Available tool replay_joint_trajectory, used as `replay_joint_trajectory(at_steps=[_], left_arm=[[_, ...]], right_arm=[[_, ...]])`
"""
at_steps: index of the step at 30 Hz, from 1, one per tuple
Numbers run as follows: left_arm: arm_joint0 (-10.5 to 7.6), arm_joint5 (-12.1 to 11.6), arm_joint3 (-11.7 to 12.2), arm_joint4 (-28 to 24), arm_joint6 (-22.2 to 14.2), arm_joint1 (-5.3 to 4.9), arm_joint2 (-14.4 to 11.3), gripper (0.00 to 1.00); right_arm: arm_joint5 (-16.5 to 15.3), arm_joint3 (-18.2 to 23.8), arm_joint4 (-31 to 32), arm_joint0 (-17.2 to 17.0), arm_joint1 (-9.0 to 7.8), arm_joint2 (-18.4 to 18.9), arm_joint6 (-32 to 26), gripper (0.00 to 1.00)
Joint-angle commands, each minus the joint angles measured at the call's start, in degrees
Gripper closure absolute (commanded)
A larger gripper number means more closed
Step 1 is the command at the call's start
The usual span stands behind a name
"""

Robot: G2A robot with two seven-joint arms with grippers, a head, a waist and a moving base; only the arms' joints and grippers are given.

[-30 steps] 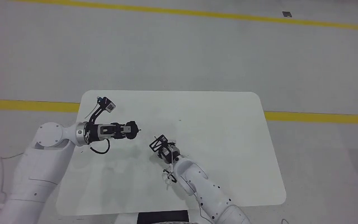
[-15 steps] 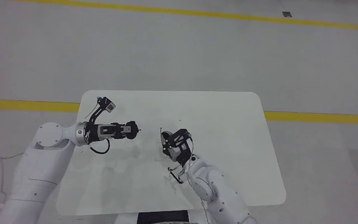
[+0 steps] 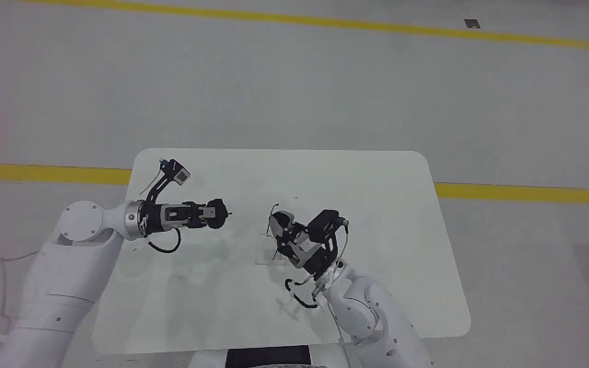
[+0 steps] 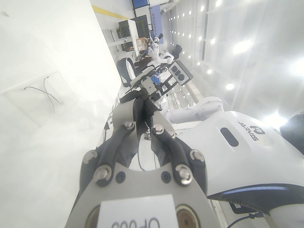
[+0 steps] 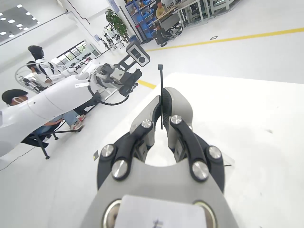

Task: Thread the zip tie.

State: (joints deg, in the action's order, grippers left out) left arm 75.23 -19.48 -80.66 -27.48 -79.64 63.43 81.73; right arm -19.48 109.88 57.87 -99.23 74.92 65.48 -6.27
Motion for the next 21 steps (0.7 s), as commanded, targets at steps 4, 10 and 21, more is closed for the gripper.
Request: replay_joint_trajectory(at_steps=[4, 10, 21], left_arm=[[0.0, 0.0, 0.0, 0.0, 0.0, 0.0, 0.0, 1.0], [0.0, 0.0, 0.0, 0.0, 0.0, 0.0, 0.0, 1.0], [0.0, 0.0, 0.0, 0.0, 0.0, 0.0, 0.0, 1.0]], right_arm=[[0.27, 0.24, 0.65, 0.12, 0.02, -0.67, 0.28, 1.0], [3.08, 0.2, 1.77, -0.04, 0.7, -5.59, 7.82, 1.0], [5.1, -3.73, 2.38, 1.69, 1.7, -11.19, 16.24, 1.0]])
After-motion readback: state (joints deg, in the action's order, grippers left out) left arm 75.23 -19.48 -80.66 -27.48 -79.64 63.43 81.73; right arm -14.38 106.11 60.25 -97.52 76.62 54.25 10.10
